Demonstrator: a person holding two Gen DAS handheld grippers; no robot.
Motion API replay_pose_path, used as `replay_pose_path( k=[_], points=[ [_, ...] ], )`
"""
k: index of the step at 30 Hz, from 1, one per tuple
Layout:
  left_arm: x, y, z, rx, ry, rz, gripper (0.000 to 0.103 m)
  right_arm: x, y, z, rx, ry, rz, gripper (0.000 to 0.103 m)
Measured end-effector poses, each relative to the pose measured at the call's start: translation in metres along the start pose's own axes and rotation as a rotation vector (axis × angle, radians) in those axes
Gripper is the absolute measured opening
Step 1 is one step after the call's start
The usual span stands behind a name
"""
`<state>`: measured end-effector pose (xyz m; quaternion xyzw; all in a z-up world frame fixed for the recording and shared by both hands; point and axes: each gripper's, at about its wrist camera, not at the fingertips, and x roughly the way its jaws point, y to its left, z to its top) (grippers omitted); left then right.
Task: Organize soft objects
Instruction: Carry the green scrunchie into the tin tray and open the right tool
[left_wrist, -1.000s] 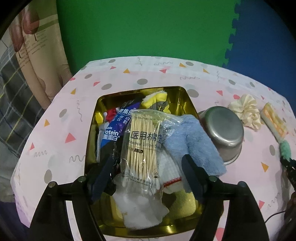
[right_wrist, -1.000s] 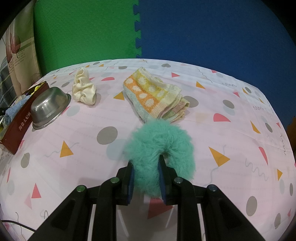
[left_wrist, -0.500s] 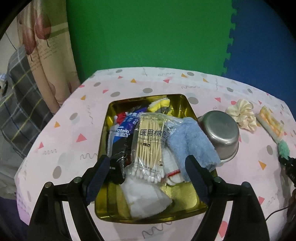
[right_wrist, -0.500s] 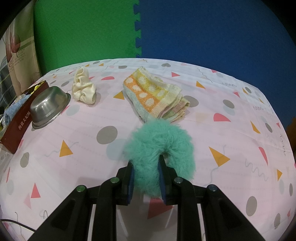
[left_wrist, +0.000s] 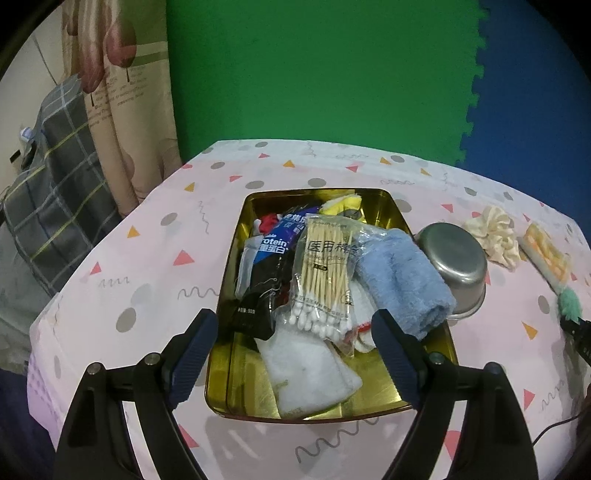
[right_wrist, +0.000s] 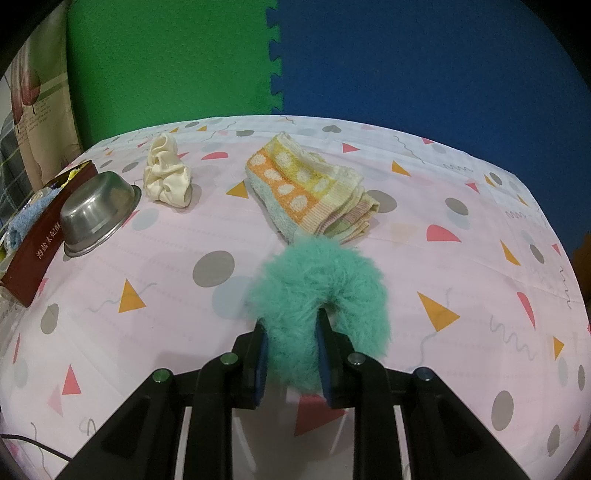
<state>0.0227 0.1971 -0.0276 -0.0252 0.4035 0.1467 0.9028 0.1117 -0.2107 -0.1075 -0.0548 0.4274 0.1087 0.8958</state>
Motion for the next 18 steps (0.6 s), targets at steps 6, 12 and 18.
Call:
replay_pose_path(
  k=[6, 12, 18],
  points=[
    [-0.001, 0.005, -0.003, -0.023, -0.018, 0.002, 0.084, -0.001, 0.004, -0.001, 0.009, 0.003, -0.041, 0.022],
    [0.002, 0.013, -0.003, -0.074, -0.005, -0.014, 0.084, -0.002, 0.010, 0.002, 0.004, 0.012, -0.069, 0.021],
    [0.004, 0.016, -0.004, -0.106, 0.005, -0.012, 0.085, -0.008, 0.020, 0.006, 0.005, 0.001, -0.078, 0.020]
  ],
)
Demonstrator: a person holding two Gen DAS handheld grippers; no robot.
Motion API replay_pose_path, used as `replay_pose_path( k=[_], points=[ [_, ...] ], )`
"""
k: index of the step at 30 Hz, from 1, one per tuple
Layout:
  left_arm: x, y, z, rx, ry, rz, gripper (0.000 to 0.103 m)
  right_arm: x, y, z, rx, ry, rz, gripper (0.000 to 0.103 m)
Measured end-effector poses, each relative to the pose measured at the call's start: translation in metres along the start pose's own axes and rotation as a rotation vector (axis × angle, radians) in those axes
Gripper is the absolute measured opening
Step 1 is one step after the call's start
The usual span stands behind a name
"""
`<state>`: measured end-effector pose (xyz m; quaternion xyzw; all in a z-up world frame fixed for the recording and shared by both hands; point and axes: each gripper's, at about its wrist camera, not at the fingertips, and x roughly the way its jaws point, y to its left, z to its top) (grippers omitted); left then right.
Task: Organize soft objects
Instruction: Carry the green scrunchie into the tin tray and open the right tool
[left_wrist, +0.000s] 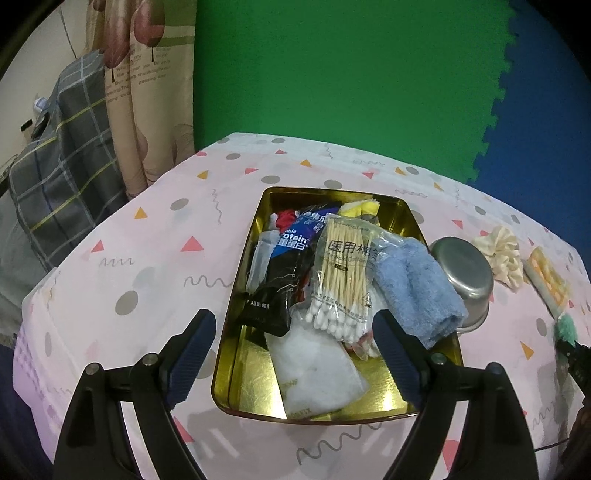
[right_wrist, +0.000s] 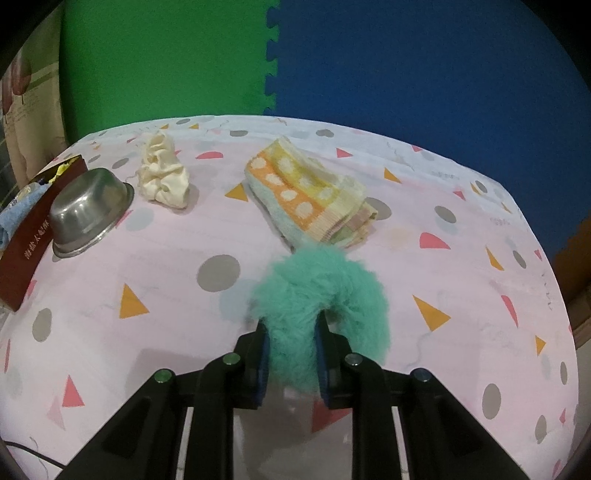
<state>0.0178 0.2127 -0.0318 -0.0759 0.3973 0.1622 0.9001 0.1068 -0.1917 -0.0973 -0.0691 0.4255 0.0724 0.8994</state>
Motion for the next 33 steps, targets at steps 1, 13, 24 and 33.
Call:
replay_pose_path(
  k=[1, 13, 24, 33],
  points=[
    [0.000, 0.000, 0.000, -0.001, -0.004, 0.002, 0.085, -0.002, 0.001, 0.001, 0.006, -0.004, 0.005, 0.020],
    [-0.004, -0.004, -0.002, 0.024, -0.031, 0.035, 0.085, -0.027, 0.045, 0.021, -0.028, -0.043, 0.111, 0.020],
    [-0.008, -0.006, -0.002, 0.040, -0.055, 0.061, 0.085, -0.042, 0.096, 0.038, -0.097, -0.068, 0.213, 0.020],
    [-0.011, 0.008, 0.003, -0.020, -0.078, 0.095, 0.085, -0.054, 0.138, 0.055, -0.157, -0.090, 0.291, 0.020]
  ],
)
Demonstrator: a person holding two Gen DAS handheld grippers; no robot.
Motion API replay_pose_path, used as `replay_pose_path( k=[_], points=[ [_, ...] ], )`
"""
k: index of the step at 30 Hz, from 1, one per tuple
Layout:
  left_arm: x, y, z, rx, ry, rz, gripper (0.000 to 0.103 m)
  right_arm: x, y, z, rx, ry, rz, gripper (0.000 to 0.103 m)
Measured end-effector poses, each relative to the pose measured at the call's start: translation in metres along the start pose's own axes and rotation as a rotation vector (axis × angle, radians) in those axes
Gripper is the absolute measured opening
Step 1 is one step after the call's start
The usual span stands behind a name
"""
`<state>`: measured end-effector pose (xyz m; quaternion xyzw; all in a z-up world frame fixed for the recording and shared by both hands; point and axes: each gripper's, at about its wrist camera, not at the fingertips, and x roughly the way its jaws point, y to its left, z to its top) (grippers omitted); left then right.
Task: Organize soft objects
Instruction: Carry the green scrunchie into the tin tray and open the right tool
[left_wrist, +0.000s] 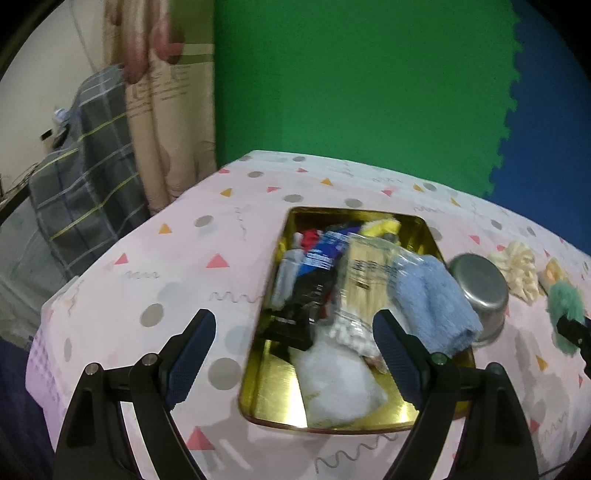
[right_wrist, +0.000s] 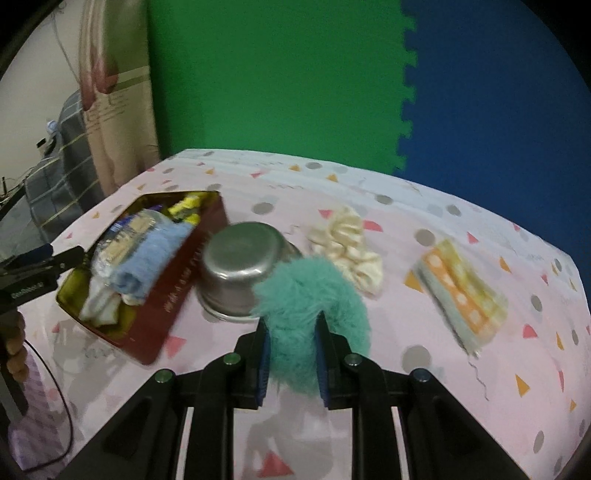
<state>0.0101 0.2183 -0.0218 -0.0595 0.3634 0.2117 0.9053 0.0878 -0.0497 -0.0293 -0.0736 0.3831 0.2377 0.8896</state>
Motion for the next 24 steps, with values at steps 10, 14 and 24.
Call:
replay_pose_path(
  k=[10, 14, 24],
  points=[
    [-0.011, 0.036, 0.007, -0.158, -0.076, 0.116, 0.085, 0.005, 0.071, 0.038, -0.075, -0.050, 0.150, 0.020],
    [-0.013, 0.050, 0.007, -0.221, -0.082, 0.144, 0.085, 0.011, 0.104, 0.053, -0.119, -0.065, 0.208, 0.020],
    [-0.008, 0.059, 0.007, -0.262, -0.057, 0.136, 0.086, 0.055, 0.160, 0.068, -0.170, -0.013, 0.279, 0.020]
  ],
)
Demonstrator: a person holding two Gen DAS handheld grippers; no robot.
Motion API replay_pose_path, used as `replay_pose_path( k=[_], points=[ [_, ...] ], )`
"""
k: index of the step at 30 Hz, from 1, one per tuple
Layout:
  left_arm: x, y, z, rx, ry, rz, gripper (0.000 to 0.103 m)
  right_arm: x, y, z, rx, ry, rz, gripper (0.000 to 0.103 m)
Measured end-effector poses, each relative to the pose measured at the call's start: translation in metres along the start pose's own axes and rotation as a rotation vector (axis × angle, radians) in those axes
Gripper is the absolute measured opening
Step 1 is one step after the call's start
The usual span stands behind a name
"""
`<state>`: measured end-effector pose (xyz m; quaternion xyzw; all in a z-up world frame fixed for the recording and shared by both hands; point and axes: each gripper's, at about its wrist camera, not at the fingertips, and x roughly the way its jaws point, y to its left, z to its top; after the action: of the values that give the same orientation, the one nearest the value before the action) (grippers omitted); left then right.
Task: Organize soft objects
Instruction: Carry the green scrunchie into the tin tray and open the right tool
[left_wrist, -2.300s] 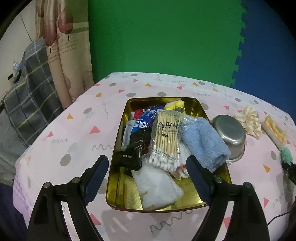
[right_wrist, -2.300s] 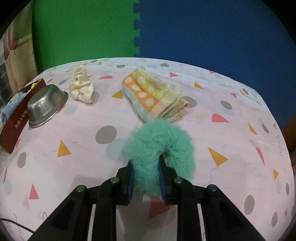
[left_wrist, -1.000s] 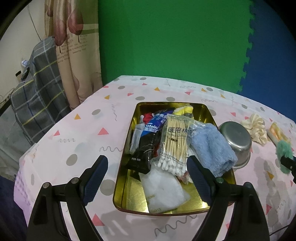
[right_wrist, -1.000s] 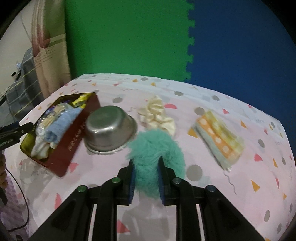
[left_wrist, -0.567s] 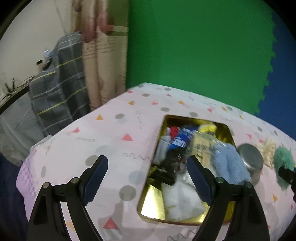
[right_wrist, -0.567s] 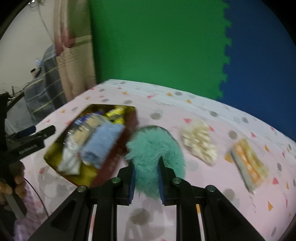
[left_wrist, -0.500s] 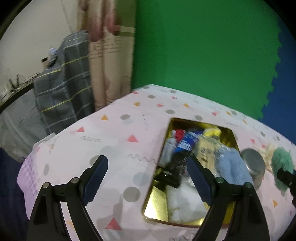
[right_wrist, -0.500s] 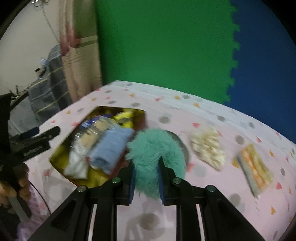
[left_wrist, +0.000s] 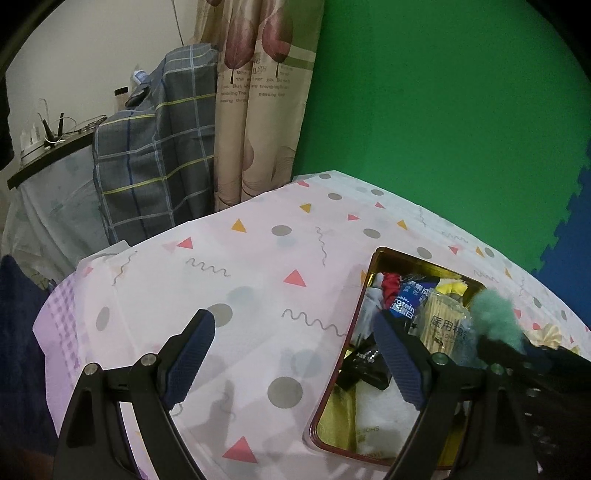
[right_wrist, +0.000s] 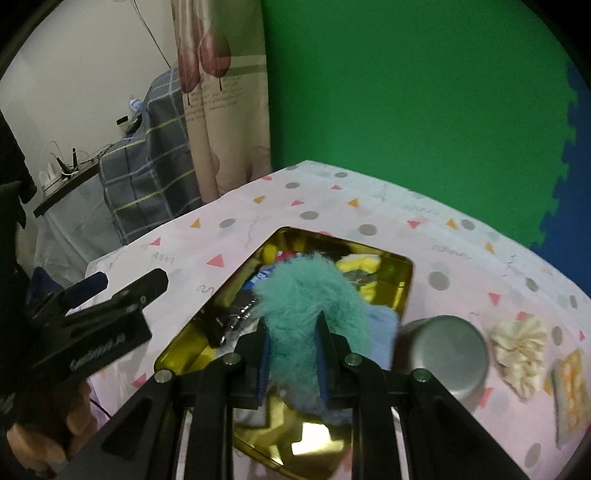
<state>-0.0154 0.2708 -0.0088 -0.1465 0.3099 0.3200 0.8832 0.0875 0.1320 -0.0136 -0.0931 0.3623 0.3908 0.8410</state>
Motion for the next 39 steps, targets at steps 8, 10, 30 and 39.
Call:
replay_pose_path(
  k=[8, 10, 30, 39],
  points=[
    [0.003, 0.001, -0.001, -0.011, 0.015, -0.008, 0.086, 0.036, 0.001, -0.006, 0.015, 0.065, 0.008, 0.021],
    [0.003, 0.004, -0.001, -0.028, 0.017, -0.008, 0.086, 0.040, 0.000, -0.008, 0.017, 0.076, 0.015, 0.022],
    [0.004, 0.001, -0.002, -0.018, 0.021, -0.010, 0.086, -0.010, -0.011, -0.013, 0.055, 0.030, -0.001, 0.060],
    [0.002, -0.011, -0.005, 0.041, 0.020, -0.022, 0.086, -0.047, -0.082, -0.025, 0.148, -0.010, -0.125, 0.060]
  ],
)
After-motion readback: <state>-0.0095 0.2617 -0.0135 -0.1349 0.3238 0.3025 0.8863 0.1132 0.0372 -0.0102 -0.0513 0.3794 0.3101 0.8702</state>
